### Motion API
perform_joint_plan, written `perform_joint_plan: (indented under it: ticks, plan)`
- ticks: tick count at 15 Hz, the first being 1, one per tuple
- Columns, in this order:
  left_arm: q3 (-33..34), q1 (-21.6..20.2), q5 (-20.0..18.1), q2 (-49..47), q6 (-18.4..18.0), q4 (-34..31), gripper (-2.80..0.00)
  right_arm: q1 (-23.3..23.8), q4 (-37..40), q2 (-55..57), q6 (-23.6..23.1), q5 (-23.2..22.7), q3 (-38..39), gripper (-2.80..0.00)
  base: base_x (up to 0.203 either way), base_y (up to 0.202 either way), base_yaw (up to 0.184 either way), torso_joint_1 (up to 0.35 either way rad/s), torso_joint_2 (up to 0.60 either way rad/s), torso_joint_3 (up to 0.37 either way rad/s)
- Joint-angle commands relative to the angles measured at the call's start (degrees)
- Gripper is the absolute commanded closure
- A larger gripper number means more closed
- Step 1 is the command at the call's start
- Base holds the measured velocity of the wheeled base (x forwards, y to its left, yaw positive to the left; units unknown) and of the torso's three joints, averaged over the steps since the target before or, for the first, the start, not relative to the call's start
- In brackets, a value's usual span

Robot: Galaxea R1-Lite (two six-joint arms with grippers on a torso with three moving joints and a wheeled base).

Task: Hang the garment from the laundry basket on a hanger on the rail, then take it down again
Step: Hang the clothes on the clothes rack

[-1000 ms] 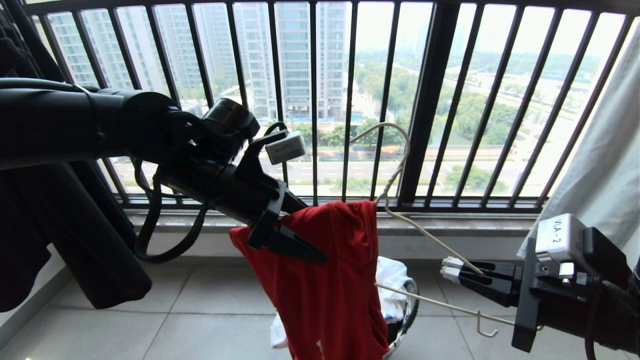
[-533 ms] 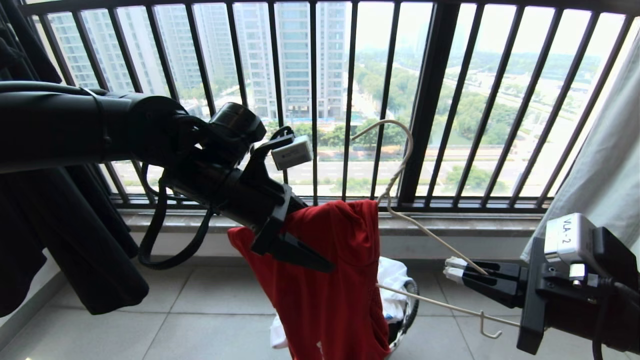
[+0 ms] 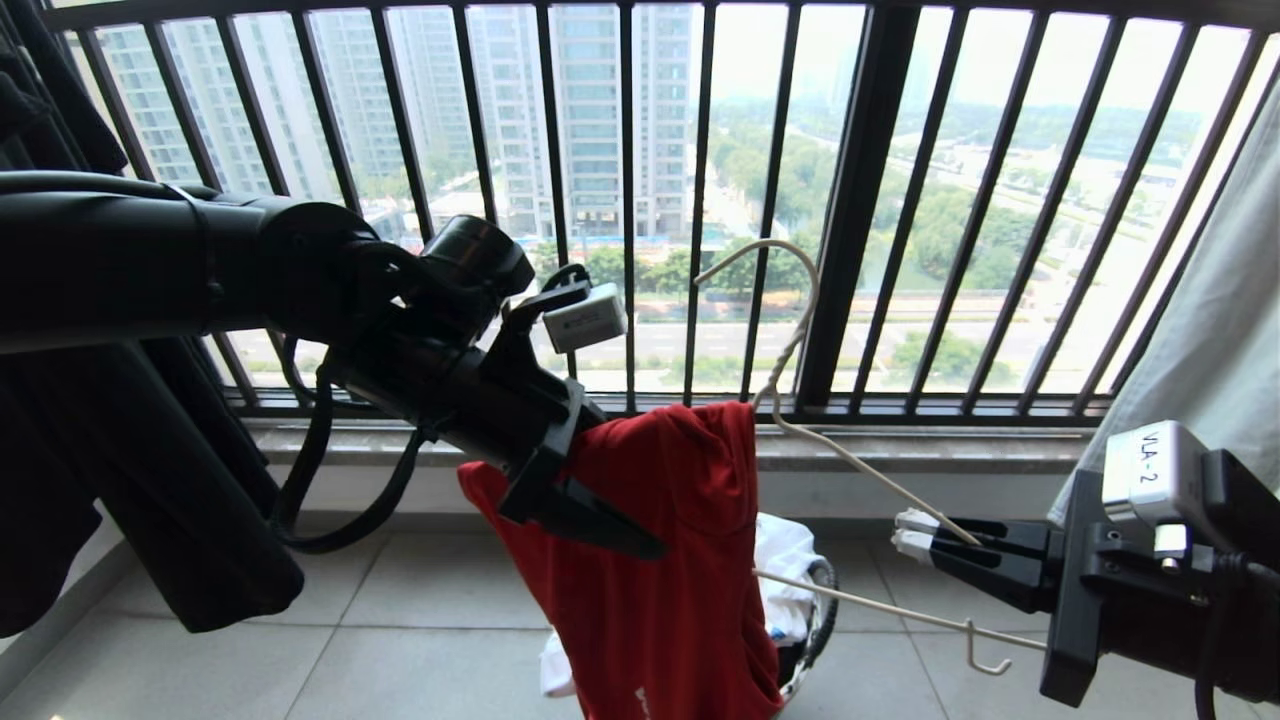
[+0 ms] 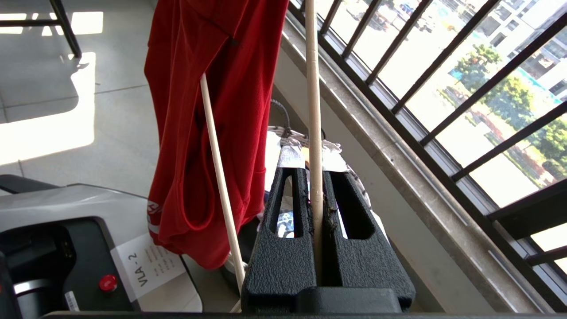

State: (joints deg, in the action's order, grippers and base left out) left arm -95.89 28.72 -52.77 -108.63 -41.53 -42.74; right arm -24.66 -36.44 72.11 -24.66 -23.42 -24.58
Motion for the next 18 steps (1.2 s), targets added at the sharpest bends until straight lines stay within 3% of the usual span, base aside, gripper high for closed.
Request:
perform_joint_plan:
  ticks: [1, 15, 16, 17, 18]
  plan:
    - [0.00, 0.02, -0.31, 0.09, -0.21, -0.17, 0.00, -0.04, -0.30, -0.04, -0.12, -0.14, -0.03, 0.00, 0.000, 0.000, 0.000, 0.000, 0.00, 0.000]
    - [1.67, 0.02, -0.40, 1.57, -0.31, -0.06, 0.00, -0.04, -0.30, 0.23, -0.12, -0.14, -0.03, 0.00, 0.000, 0.000, 0.000, 0.000, 0.00, 0.000]
    - [1.67, 0.02, -0.40, 1.67, -0.30, -0.06, 0.00, -0.03, -0.30, 0.23, -0.13, -0.14, 0.05, -0.34, 0.000, 0.000, 0.000, 0.000, 0.00, 0.000]
    - [1.67, 0.02, -0.40, 1.84, -0.30, -0.06, 0.00, -0.04, -0.30, 0.39, -0.15, -0.14, 0.05, -2.80, 0.000, 0.000, 0.000, 0.000, 0.00, 0.000]
    - [1.67, 0.02, -0.40, 2.06, -0.30, -0.06, 0.00, -0.04, -0.30, 0.49, -0.12, -0.14, -0.12, -2.80, 0.000, 0.000, 0.000, 0.000, 0.00, 0.000]
